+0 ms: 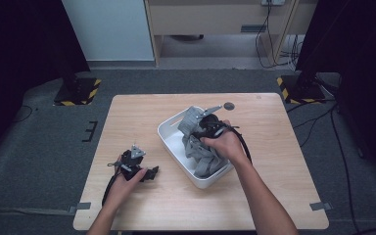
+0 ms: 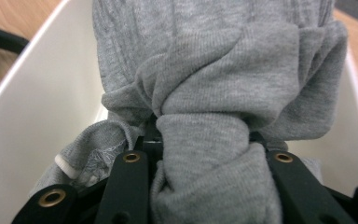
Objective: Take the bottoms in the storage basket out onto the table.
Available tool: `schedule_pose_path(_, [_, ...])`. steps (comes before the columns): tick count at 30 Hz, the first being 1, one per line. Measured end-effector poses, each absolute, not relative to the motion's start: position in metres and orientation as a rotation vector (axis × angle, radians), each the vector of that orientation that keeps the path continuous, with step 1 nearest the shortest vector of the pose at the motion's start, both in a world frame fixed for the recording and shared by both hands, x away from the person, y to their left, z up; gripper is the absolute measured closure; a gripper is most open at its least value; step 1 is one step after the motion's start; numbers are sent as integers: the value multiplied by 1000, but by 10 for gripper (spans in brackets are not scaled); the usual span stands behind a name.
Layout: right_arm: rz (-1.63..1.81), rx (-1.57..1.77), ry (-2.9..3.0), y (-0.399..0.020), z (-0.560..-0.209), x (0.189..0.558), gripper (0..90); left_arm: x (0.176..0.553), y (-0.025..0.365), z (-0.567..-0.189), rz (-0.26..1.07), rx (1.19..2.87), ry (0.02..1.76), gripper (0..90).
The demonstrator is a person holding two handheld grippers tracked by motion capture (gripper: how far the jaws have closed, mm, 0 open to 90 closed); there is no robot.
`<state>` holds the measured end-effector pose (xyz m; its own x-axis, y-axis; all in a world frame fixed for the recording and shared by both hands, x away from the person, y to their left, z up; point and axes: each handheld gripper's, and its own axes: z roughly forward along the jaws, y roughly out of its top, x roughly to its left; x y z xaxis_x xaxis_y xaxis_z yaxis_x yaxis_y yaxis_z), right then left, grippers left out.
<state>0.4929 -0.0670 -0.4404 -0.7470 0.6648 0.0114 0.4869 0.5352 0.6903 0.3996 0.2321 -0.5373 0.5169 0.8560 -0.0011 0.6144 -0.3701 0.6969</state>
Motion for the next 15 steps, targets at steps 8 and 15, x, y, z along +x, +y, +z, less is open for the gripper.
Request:
schedule_pose_path(8, [1045,981,2480,-72,-418,496,650,400,232,-537,482,2112,1193,0])
schedule_pose_path(15, [1076,976,2456,-76,-402,497,651,400,232,-537,482,2112,1193,0])
